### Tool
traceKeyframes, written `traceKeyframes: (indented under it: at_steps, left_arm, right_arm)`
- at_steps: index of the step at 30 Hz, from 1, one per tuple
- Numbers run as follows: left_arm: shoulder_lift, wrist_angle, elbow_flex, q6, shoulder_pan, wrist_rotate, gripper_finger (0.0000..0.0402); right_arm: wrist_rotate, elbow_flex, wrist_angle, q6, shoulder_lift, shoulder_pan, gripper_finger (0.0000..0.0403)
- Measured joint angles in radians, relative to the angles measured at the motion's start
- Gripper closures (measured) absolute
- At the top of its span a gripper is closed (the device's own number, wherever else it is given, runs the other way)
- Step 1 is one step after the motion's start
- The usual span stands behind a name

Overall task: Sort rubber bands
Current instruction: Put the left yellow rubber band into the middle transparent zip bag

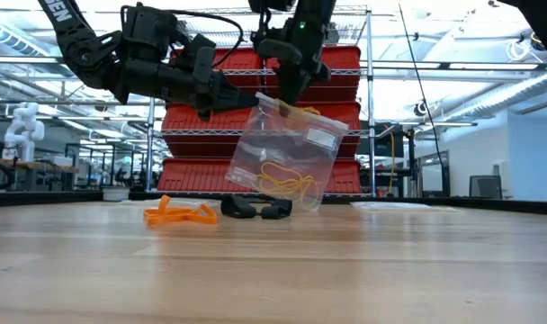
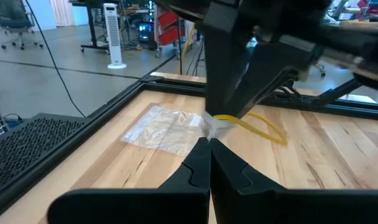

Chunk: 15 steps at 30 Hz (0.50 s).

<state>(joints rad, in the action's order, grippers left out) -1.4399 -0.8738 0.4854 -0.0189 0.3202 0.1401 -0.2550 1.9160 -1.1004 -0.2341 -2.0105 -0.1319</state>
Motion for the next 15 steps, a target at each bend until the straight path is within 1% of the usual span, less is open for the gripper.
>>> traceKeyframes:
  at_steps: [3, 6, 11, 15]
  left_arm:
    - [0.0, 0.0, 0.0, 0.0, 0.0, 0.002, 0.0401]
    - [0.0, 0.0, 0.0, 0.0, 0.0, 0.002, 0.0401]
    - [0.0, 0.0, 0.0, 0.0, 0.0, 0.002, 0.0401]
    - [0.0, 0.0, 0.0, 0.0, 0.0, 0.002, 0.0401]
  right_arm:
    - [0.021, 0.0, -0.009, 0.019, -0.002, 0.0, 0.037]
    - [0.052, 0.0, -0.01, 0.023, 0.002, 0.007, 0.0338]
    - [0.053, 0.001, -0.014, 0.037, 0.037, 0.012, 0.0285]
    - [0.052, 0.001, -0.02, 0.041, 0.066, 0.011, 0.0257]
